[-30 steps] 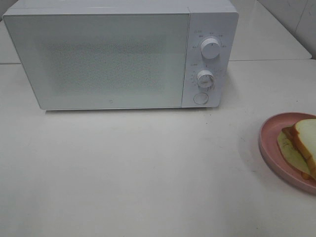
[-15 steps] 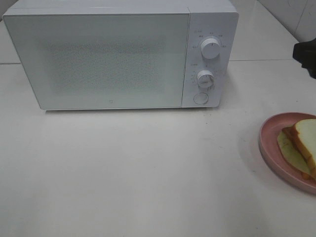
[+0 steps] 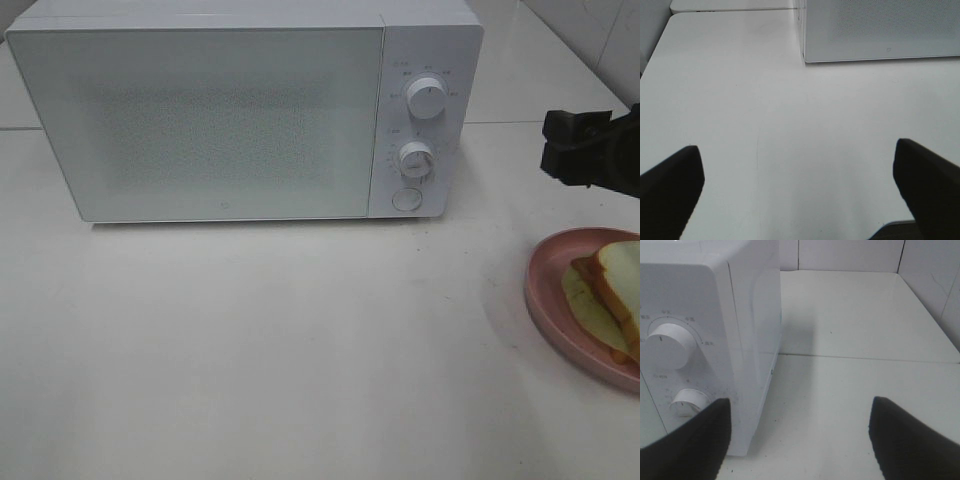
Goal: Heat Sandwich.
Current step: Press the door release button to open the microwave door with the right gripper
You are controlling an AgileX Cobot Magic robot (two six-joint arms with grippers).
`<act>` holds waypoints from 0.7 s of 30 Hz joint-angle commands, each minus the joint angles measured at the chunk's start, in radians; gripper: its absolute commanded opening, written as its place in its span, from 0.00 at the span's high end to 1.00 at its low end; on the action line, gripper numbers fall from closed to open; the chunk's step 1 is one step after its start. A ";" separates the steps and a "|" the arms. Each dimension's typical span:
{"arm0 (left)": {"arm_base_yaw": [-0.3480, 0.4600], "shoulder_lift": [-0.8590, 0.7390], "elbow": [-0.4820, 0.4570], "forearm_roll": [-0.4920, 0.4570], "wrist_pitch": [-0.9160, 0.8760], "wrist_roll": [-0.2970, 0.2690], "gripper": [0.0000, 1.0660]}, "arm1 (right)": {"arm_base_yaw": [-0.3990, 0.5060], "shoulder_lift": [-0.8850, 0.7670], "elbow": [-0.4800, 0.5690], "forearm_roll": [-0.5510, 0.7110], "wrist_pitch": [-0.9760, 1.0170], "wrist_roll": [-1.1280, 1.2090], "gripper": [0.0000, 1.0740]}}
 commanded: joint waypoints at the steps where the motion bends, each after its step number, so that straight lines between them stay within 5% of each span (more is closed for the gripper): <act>1: -0.006 -0.023 0.001 -0.002 -0.014 -0.002 0.08 | 0.062 0.036 0.016 0.106 -0.118 -0.090 0.31; 21: -0.006 -0.023 0.001 -0.002 -0.014 -0.002 0.08 | 0.448 0.367 0.004 0.527 -0.430 -0.099 0.31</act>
